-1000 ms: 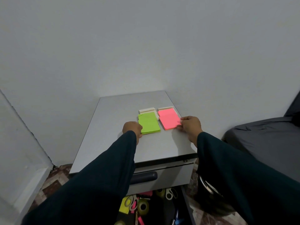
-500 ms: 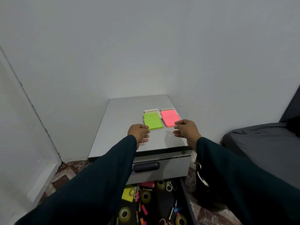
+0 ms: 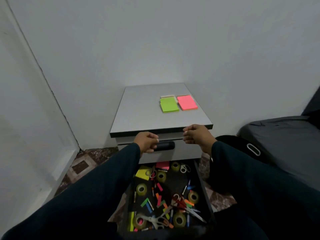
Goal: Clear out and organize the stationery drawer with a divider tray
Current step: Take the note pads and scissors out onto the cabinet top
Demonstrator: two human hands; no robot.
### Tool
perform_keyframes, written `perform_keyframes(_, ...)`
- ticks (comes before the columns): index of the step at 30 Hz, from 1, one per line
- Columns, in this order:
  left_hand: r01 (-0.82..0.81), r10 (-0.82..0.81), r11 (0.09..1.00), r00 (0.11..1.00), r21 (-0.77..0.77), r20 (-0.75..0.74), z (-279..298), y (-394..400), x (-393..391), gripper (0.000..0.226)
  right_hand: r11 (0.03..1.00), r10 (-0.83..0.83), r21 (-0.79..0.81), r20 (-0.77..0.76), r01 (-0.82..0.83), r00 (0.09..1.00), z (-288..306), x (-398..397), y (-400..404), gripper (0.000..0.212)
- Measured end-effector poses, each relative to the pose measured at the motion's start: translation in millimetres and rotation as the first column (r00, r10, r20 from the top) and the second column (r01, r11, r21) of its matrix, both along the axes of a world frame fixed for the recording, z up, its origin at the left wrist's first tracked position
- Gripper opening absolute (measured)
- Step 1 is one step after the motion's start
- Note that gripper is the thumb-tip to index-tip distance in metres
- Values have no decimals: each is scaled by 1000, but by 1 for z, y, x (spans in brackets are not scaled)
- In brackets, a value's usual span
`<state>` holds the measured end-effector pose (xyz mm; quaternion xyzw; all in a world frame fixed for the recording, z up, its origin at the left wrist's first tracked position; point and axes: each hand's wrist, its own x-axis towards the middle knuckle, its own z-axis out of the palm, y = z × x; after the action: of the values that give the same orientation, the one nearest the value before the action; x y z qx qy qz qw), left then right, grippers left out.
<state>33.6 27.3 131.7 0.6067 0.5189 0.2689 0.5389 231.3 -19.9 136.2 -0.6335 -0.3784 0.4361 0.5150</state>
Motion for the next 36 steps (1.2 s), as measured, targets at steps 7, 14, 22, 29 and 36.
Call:
perform_keyframes(7,-19,10,998,993,-68,-122,-52,-18,-29,18,984,77,-165,32,-71,996,-50,-14,-23,13)
perform_keyframes(14,-34,5,992,973,-121,-232,-116,-26,-46,5,951,142,-294,140,-96,980,-112,-15,-37,16)
perform_keyframes(22,56,-104,990,912,-131,-396,-181,-25,-48,12,882,309,-440,271,-168,912,-179,-12,-33,23)
perform_keyframes(29,130,-125,991,784,-36,-608,-220,-9,-51,27,823,498,-523,473,-224,727,-215,-12,-8,15)
perform_keyframes(36,321,-227,947,660,-5,-716,-254,11,-39,43,735,678,-577,605,-356,418,-254,-19,26,50)
